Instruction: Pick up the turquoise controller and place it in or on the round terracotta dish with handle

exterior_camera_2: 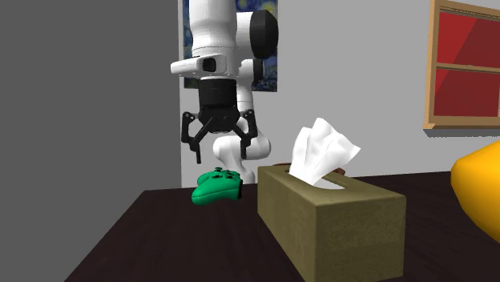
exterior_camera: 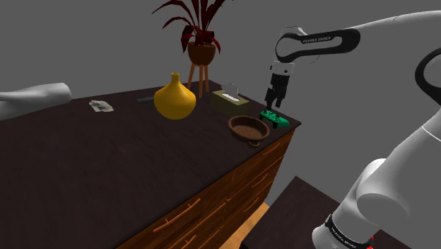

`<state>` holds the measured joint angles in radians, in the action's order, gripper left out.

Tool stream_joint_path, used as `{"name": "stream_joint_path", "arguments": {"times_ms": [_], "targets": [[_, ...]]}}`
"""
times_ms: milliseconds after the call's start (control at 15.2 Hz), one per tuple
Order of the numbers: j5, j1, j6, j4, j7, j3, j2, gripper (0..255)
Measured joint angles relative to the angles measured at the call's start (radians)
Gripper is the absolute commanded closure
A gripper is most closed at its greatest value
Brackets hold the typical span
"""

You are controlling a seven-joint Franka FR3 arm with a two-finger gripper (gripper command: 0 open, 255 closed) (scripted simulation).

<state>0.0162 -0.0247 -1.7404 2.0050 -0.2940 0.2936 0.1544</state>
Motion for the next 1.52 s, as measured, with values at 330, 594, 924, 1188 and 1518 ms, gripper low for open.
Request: {"name": "stream_joint_path", "arguments": {"times_ms": [330, 594, 924, 1188, 1518], "targets": [[0.0, -0.001, -0.063, 0.061, -0.002, 0.002, -0.003, 0], [0.0, -0.001, -0.074, 0.073, -0.002, 0.002, -0.001, 0], [-0.001, -0.001, -0.074, 0.072, -0.003, 0.002, 0.002, 255], [-0.001, -0.001, -0.074, 0.073, -0.003, 0.001, 0.005, 255], [0.0, -0.001, -0.068, 0.068, -0.002, 0.001, 0.005, 255]]}}
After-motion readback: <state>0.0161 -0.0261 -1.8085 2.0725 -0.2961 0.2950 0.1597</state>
